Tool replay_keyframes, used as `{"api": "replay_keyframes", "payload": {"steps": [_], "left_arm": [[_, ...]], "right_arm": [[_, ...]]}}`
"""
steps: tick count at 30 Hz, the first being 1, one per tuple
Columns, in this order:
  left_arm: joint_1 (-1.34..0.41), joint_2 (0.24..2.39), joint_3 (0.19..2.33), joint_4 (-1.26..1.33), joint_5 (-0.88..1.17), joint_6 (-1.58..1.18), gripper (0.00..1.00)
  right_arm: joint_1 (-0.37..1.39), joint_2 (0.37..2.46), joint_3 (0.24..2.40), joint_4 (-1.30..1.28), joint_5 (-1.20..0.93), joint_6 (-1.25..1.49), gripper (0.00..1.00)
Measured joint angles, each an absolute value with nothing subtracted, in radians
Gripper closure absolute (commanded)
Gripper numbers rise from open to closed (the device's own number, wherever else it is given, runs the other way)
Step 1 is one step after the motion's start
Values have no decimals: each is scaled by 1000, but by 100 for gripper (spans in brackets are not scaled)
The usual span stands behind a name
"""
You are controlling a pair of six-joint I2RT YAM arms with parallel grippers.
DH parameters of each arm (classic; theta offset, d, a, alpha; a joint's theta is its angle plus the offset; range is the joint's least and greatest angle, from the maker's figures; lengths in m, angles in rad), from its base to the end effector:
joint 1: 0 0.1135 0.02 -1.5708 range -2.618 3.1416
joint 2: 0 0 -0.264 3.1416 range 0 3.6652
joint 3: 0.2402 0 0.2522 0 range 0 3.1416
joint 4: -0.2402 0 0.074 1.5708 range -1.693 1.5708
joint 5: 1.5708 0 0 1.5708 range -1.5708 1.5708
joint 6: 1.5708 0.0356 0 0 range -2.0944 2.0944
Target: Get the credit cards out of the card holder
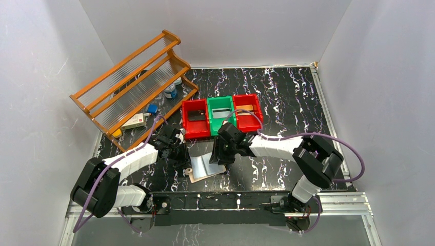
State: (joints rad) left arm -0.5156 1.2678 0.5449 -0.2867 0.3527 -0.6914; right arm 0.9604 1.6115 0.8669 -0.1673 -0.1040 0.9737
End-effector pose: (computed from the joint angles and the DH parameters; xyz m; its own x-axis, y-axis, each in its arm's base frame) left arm 0.1869 -0.1200 0.1575 -0.9644 -0.1412 -0.2235 0.0100 0.8253 -0.5646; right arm 0.1795 0.2631 0.1689 -0.9589 0.0641 -0.2764 -0.1039 0.8270 0.5525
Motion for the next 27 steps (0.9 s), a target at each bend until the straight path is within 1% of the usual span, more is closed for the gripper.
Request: {"api": "replay_keyframes", "payload": {"steps": [6,16,22,27], "left_arm": [[-516,1268,545,-286,353,-691,100],[-516,1268,545,-274,361,-691,100],[-516,1268,545,-268,364,-691,100],[-516,1268,545,-268,364,-692,100]], "right_arm": [[960,1619,867,-148,-136,971,51],[962,1620,867,-33,-244,978,52],[963,1646,867,35,-323,988,50],[970,1716,889,91,-420,989,45]]}}
